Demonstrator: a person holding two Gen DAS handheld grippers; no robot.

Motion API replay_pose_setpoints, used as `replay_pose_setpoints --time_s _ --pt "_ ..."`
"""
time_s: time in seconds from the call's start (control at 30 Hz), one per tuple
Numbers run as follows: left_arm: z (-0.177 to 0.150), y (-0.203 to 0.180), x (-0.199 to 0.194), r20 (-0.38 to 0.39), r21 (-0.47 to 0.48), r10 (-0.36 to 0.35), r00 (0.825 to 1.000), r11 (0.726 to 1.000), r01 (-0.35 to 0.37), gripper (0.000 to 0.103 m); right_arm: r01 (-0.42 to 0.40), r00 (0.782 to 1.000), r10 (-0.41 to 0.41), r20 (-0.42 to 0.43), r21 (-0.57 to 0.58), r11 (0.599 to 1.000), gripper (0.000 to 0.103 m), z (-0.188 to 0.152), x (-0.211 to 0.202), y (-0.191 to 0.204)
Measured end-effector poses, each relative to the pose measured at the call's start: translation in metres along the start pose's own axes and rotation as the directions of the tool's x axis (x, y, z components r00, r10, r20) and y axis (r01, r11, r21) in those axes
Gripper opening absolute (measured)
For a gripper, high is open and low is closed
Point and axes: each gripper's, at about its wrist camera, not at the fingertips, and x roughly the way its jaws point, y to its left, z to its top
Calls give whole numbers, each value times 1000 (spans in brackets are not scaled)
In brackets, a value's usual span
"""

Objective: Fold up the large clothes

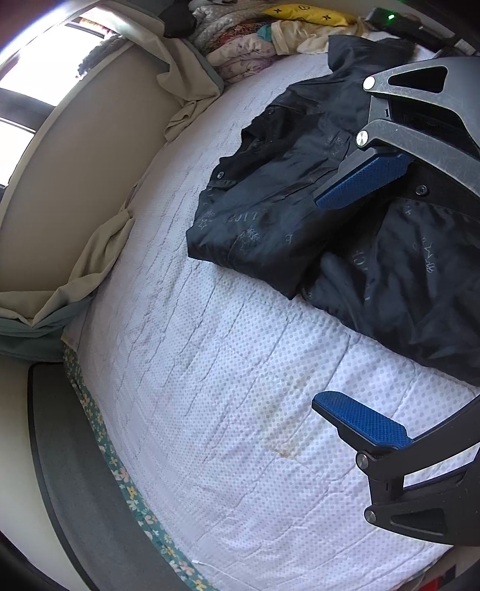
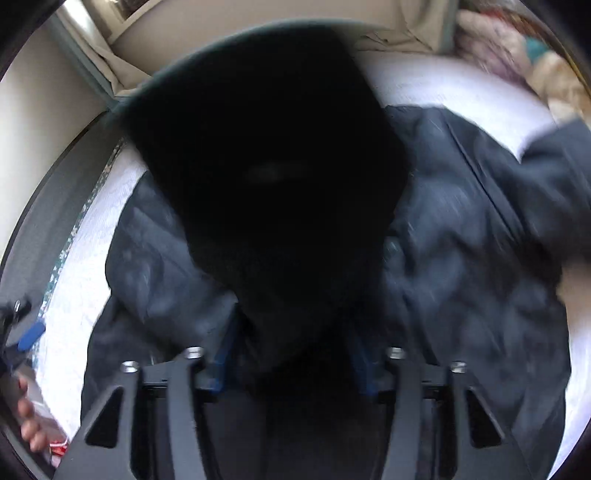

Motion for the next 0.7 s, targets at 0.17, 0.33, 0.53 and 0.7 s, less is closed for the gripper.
replay_pose_setpoints --time_s 0.17,0.33,0.53,0.7 --pt "0 -11 -5 0 42 -17 1000 999 17 101 -113 990 116 -83 51 992 71 -24 -28 -27" --pt "21 -40 -15 38 157 10 999 987 -16 101 -176 980 187 -71 134 975 71 3 -61 -61" --pt "44 -71 10 45 282 31 999 959 -43 101 -156 972 184 -144 188 970 71 51 -58 -83" --pt "27 -58 50 -89 246 1 996 969 21 99 -222 967 246 -61 261 939 74 53 -52 -115"
